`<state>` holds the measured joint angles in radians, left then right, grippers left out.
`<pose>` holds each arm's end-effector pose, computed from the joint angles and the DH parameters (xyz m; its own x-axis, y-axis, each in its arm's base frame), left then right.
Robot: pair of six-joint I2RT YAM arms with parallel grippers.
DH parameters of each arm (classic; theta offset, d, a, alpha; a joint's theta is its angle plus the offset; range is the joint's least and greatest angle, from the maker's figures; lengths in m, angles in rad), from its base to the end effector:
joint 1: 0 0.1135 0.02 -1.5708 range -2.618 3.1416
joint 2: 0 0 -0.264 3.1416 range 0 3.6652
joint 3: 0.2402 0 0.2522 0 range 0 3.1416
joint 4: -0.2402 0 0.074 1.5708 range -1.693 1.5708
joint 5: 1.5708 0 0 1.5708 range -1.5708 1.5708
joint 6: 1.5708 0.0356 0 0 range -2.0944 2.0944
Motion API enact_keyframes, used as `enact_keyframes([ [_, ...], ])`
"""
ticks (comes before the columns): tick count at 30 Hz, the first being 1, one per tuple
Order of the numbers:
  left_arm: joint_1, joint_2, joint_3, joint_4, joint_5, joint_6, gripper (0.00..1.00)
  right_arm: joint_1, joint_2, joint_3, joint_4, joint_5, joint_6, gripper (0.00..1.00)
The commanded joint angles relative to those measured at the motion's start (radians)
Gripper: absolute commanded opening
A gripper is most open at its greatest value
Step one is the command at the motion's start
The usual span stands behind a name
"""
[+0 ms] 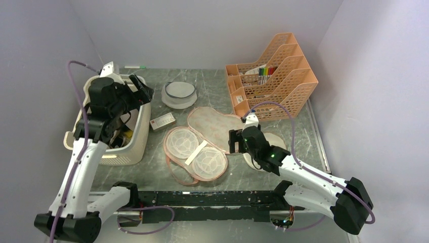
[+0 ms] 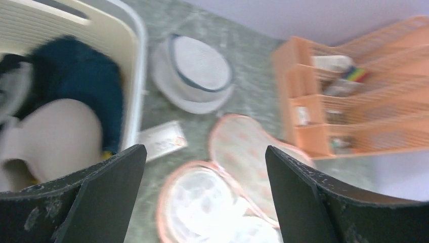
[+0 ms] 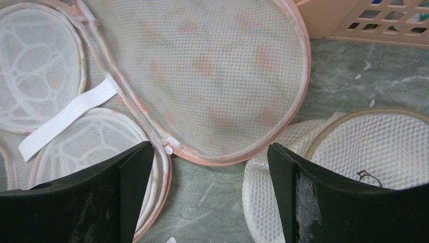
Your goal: Unzip the laundry bag and remove the bra
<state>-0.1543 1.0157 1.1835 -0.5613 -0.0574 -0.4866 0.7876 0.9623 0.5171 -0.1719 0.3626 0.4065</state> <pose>0.2113 -0.0308 0.3959 -0.3822 -0.4130 -0.8267 -0.0878 0.9067 -0.4124 0.1525 0.1353 0.2167 -0.5563 -0.0348 -0.8303 -0.2597 0.9564 0.1339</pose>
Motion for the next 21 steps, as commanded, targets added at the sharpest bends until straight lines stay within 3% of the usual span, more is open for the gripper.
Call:
enact_keyframes([
  [1, -0.002, -0.069, 0.003, 0.045, 0.294, -0.266, 1.00, -0.002, -0.005, 0.027, -0.022, -0.032, 0.037, 0.84],
  [10, -0.003, -0.066, 0.099, 0.155, 0.546, -0.539, 0.99, -0.001, 0.048, 0.062, -0.048, -0.032, 0.067, 0.83],
  [21, -0.003, -0.014, 0.194, 0.097, 0.573, -0.437, 0.99, -0.002, 0.112, 0.072, 0.003, -0.044, 0.080, 0.83],
])
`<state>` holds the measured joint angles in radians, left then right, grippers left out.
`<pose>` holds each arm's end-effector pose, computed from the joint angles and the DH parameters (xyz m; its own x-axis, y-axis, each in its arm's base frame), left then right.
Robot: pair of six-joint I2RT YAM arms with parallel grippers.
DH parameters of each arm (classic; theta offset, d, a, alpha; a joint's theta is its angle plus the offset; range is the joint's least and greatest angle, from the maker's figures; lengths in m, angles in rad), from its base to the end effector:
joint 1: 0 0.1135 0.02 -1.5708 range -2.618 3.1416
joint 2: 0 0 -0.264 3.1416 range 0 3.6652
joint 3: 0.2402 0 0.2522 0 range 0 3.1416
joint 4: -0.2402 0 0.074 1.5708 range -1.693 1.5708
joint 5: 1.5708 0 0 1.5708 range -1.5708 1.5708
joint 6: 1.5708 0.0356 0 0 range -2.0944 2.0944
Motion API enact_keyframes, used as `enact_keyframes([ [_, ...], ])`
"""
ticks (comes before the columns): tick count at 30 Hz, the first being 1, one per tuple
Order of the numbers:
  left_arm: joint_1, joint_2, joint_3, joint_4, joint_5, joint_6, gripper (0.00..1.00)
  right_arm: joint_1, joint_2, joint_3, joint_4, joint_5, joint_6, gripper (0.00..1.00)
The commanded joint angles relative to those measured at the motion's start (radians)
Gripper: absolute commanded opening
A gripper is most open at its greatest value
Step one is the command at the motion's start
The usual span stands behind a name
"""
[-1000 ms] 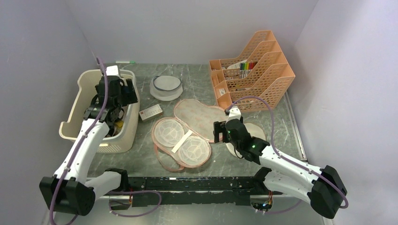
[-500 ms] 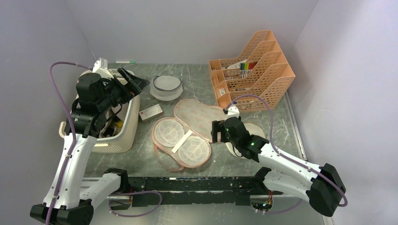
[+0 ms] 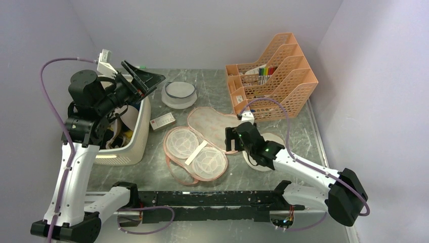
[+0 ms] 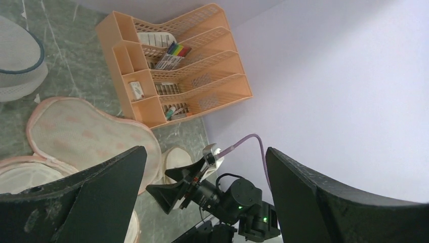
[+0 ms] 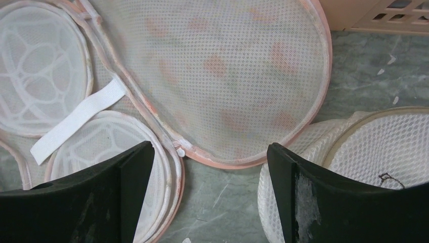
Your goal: Unzip the laundry bag and remove the bra
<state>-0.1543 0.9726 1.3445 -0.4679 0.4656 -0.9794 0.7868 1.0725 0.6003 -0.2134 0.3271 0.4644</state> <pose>0.1784 -0.0439 0.4664 -0.5334 -0.6677 -0.5192 0.2441 0.4662 -0.8503 0.1653 0.1496 0.2192 -0.6214 -0.0225 -0.7832 -0.2423 0.9561 0.1648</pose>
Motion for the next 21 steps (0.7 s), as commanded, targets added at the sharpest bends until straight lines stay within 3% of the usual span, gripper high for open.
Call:
enact_keyframes([
  [1, -0.004, 0.031, 0.030, 0.015, 0.048, 0.095, 1.00, -0.003, 0.003, -0.023, 0.059, -0.014, 0.023, 0.83],
  [5, -0.003, 0.029, -0.003, 0.108, 0.012, 0.297, 1.00, -0.054, 0.018, -0.039, 0.080, -0.048, 0.020, 0.84],
  [12, -0.003, 0.121, 0.008, 0.190, -0.186, 0.521, 0.99, -0.216, -0.039, -0.058, 0.082, -0.146, 0.000, 0.85],
  [14, -0.004, 0.150, 0.026, 0.220, -0.165, 0.585, 0.96, -0.260, -0.046, -0.056, 0.088, -0.169, -0.008, 0.85],
  [19, -0.004, 0.131, -0.117, 0.449, -0.134, 0.716, 0.96, -0.414, -0.014, -0.054, 0.166, -0.309, -0.011, 0.83],
  [21, -0.002, 0.108, -0.202, 0.539, -0.088, 0.744, 0.98, -0.482, 0.013, -0.050, 0.203, -0.396, -0.010, 0.76],
])
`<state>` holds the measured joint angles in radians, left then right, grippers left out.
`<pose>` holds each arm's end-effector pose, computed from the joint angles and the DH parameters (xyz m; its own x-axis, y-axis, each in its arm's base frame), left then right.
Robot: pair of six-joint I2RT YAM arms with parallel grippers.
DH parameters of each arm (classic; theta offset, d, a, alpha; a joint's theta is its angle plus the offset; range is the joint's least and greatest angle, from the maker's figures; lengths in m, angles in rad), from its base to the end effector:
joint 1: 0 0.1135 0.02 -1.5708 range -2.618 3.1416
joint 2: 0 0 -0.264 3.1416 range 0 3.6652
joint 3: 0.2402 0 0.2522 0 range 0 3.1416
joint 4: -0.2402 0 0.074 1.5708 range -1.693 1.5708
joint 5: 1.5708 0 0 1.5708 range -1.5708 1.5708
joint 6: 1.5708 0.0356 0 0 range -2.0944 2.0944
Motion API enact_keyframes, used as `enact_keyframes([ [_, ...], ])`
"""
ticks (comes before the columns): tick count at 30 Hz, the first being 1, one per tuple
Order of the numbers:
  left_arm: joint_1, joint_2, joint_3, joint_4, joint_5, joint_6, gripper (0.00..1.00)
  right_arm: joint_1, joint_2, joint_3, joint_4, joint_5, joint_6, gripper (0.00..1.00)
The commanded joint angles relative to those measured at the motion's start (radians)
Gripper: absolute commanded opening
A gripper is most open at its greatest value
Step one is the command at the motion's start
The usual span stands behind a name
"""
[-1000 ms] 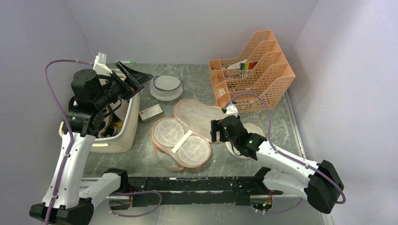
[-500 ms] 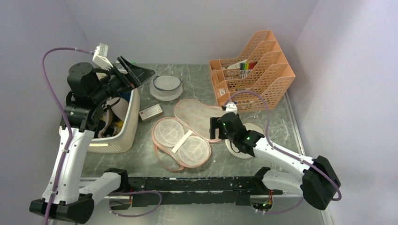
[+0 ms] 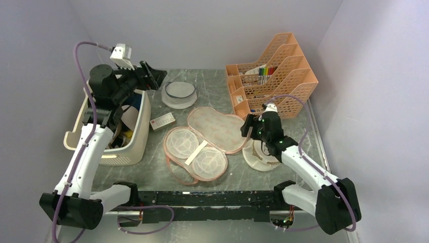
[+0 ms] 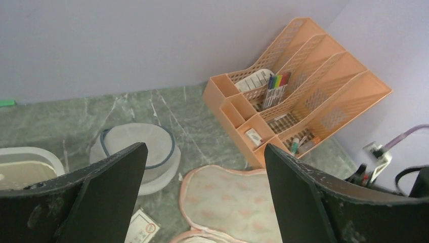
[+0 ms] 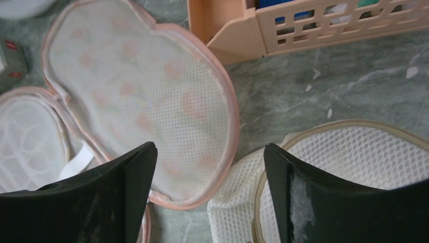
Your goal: Unzip the laundry bag and remove the bra
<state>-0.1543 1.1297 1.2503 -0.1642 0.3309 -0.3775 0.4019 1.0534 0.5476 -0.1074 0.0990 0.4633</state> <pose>0.2461 -0.0500 0.4366 -0.2118 -0.3198 -0.9235 0.4174 0.8248 -0.3814 0.2059 0.0837 0.2138 -0.6145 0.2220 -0.7570 -0.0450 0.9482 0.3146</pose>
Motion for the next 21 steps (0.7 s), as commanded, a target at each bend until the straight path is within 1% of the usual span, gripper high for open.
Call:
enact_keyframes([
  [1, 0.008, -0.062, -0.151, 0.282, 0.086, 0.127, 0.99, -0.131, 0.044, 0.005, 0.110, -0.210, -0.008, 0.73],
  [3, 0.025, -0.076, -0.189, 0.318, 0.156, 0.116, 0.99, -0.176, 0.070, -0.006, 0.162, -0.297, -0.002, 0.67],
  [5, 0.025, -0.083, -0.214, 0.344, 0.195, 0.113, 0.95, -0.202, 0.101, -0.035, 0.258, -0.368, 0.007, 0.64],
  [8, 0.024, -0.091, -0.262, 0.365, 0.230, 0.109, 0.92, -0.208, 0.141, -0.086, 0.394, -0.396, 0.019, 0.59],
  [11, 0.006, -0.088, -0.275, 0.386, 0.253, 0.125, 0.92, -0.209, 0.161, -0.127, 0.510, -0.380, 0.030, 0.58],
  [13, -0.004, -0.076, -0.271, 0.379, 0.267, 0.137, 0.93, -0.209, 0.180, -0.147, 0.559, -0.336, 0.044, 0.57],
  [15, -0.012, -0.068, -0.274, 0.382, 0.276, 0.142, 0.94, -0.209, 0.202, -0.163, 0.606, -0.314, 0.048, 0.51],
  [18, -0.017, -0.050, -0.275, 0.388, 0.291, 0.143, 0.95, -0.210, 0.223, -0.168, 0.615, -0.287, 0.044, 0.48],
  [21, -0.022, -0.036, -0.273, 0.381, 0.292, 0.155, 0.95, -0.214, 0.254, -0.185, 0.645, -0.291, 0.048, 0.48],
])
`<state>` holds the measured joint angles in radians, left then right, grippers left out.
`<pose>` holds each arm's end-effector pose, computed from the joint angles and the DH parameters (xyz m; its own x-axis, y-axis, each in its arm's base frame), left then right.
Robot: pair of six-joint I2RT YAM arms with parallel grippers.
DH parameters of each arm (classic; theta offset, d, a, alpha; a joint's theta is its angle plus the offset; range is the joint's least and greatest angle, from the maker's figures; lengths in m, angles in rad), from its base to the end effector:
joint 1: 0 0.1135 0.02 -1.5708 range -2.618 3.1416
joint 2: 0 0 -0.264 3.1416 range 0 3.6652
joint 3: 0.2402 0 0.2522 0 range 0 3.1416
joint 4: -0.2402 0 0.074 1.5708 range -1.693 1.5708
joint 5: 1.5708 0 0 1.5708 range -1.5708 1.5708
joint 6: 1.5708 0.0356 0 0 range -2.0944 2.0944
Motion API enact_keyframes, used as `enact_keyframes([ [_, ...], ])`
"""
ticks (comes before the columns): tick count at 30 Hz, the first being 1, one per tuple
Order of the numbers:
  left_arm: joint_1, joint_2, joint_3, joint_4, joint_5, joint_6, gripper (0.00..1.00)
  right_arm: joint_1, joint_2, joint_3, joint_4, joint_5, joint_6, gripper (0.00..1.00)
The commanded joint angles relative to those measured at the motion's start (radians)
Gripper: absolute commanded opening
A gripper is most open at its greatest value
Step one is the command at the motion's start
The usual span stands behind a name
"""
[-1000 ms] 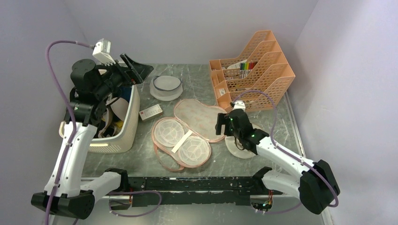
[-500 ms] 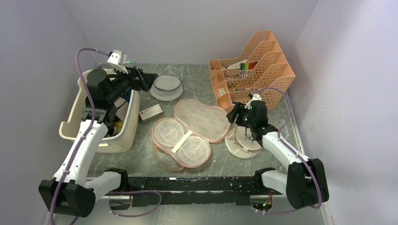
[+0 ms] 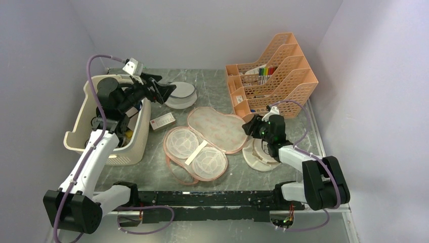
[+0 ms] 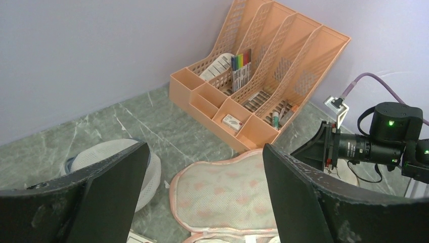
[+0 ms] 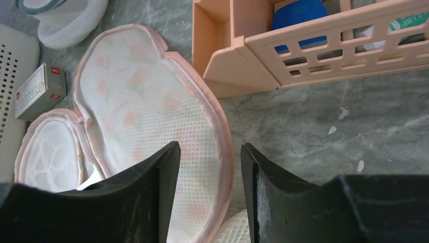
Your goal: Unzip the laundry bag and remove the bra
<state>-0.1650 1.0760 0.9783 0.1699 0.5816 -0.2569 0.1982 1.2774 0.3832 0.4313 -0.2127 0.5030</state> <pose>0.2412 -0.0600 0.3891 -0.1034 -0.1980 -0.9747 0.6736 0.7071 -0.2151 0.2350 0.0549 0.1642 -0.5656 0.3670 -0.7385 -0.1198 0.8494 0.5139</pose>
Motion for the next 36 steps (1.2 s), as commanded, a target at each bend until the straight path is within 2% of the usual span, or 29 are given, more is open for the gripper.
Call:
enact_keyframes([
  [1, -0.013, 0.020, -0.001, 0.042, 0.038, 0.042, 0.94, -0.010, 0.048, -0.020, 0.117, 0.016, 0.007, 0.48],
  [10, -0.041, 0.008, 0.001, -0.008, -0.047, 0.110, 0.92, -0.010, 0.143, 0.021, 0.161, -0.029, 0.008, 0.45],
  [17, -0.044, 0.004, 0.005, -0.018, -0.057, 0.121, 0.91, 0.014, 0.206, 0.083, 0.162, -0.065, -0.008, 0.37],
  [22, -0.044, 0.011, 0.008, -0.024, -0.060, 0.126, 0.90, 0.047, 0.194, 0.114, 0.117, -0.026, -0.043, 0.14],
  [26, -0.044, 0.007, 0.005, -0.022, -0.062, 0.128, 0.90, 0.078, 0.142, 0.125, 0.048, 0.021, -0.084, 0.01],
  [36, -0.045, 0.006, -0.003, -0.017, -0.077, 0.127, 0.89, 0.161, 0.016, 0.203, -0.071, 0.199, -0.203, 0.00],
])
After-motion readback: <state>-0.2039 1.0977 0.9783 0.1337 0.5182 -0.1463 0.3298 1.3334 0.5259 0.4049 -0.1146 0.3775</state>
